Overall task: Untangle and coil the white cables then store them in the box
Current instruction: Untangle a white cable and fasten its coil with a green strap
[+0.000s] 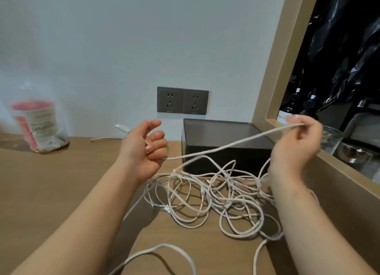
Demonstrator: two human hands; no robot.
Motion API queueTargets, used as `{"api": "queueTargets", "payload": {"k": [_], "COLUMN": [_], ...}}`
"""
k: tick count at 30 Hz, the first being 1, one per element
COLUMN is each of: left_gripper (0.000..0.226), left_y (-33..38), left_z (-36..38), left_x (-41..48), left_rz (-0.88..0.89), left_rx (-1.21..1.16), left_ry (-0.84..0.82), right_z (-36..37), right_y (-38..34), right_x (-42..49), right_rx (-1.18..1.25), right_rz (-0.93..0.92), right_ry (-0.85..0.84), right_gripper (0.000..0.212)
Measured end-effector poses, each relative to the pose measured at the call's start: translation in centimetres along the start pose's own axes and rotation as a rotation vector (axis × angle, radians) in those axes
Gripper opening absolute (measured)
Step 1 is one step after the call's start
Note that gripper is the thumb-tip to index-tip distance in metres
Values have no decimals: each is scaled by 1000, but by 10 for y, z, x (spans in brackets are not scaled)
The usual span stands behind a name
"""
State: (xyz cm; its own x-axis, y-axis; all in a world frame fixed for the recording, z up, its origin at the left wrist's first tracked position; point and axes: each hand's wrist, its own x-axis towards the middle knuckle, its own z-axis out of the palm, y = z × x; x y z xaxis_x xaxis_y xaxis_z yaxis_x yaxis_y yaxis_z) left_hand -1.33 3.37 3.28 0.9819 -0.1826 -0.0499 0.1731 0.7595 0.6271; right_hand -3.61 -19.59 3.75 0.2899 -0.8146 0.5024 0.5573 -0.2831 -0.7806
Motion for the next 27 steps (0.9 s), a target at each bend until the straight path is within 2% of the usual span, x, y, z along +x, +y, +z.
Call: {"api": "queueTargets", "payload": {"k": [2, 5, 7, 10, 13, 14, 16, 17, 18, 19, 20, 22, 23, 24, 27], "left_gripper": [16, 9, 5, 12, 19, 22, 25, 25, 25, 25, 24, 24, 25, 25, 27], "left_y": [-6, -27, -40, -43, -40, -38, -35, -33, -33, -32, -33, -34, -34, -34, -34], "left_z": [-8, -24, -36, -51, -58, -59, -58, -57, -56, -54, -53, -53, -52, -52, -52], "left_x": [1, 0, 2, 8, 13, 14, 15, 15, 15, 15, 15, 13, 12, 12, 12], "left_rz": [80, 190, 251, 298, 288, 283, 278, 274, 270, 273, 285, 324, 348, 374, 416], "left_rx": [181, 570, 774, 944, 989, 966, 877, 845, 829, 822, 818, 822, 832, 848, 899], "left_ry": [60, 125, 138, 130, 118, 133, 154, 149, 138, 126, 117, 110, 107, 106, 93], "right_z": [0, 4, 3, -2, -9, -11, -16, -17, -17, -15, -12, -3, 1, 3, 1], "right_y": [4, 31, 50, 57, 56, 55, 46, 37, 28, 20, 16, 16, 19, 23, 33], "right_x": [2, -19, -38, -47, -35, -33, -33, -38, -46, -59, -75, -107, -117, -123, -112], "right_rx": [-9, -343, -429, -407, -358, -374, -475, -463, -404, -329, -251, -245, -329, -441, -663], "right_rz": [19, 127, 196, 267, 354, 336, 84, -118, -330, -531, -709, -889, -907, -890, -668], "right_ry": [-59, -518, -676, -673, -717, -659, -411, -296, -253, -305, -457, -921, -1123, -1248, -1349], "right_gripper": [23, 21, 27, 41, 49, 51, 47, 42, 37, 31, 26, 19, 18, 18, 24]}}
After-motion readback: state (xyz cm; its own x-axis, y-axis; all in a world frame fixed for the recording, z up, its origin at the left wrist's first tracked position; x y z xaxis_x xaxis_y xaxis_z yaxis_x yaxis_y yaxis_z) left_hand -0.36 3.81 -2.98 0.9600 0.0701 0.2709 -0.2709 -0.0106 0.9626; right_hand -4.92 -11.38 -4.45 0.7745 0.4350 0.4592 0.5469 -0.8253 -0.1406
